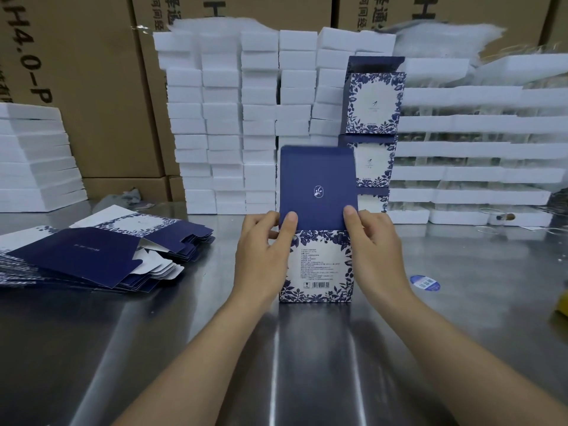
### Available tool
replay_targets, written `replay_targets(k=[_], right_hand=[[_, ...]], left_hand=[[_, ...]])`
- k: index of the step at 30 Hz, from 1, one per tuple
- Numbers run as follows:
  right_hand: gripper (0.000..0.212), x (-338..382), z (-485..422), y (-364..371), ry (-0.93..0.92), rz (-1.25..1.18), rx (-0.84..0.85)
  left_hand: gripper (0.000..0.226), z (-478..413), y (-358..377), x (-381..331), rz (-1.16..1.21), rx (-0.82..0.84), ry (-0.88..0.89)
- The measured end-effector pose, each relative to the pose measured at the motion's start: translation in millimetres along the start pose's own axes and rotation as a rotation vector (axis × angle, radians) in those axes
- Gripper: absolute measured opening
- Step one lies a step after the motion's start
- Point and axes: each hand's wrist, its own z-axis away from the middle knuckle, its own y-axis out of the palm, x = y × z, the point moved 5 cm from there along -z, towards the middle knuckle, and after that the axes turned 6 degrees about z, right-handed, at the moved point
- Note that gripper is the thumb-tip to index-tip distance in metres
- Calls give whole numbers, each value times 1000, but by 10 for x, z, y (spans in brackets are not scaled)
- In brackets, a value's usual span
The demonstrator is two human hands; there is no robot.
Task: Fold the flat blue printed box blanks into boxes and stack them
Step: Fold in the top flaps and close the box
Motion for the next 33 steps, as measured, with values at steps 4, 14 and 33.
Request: replay_targets(k=[4, 14, 33], right_hand=[[11, -35, 34, 14, 16, -89, -83], [10, 155, 43, -6, -367, 224, 18], [9, 128, 71, 48, -474, 187, 73]], left_hand=[[17, 21, 11, -22, 148, -79, 6], [15, 91, -2, -267, -304, 13, 458], [11, 79, -1, -240, -258, 27, 438]])
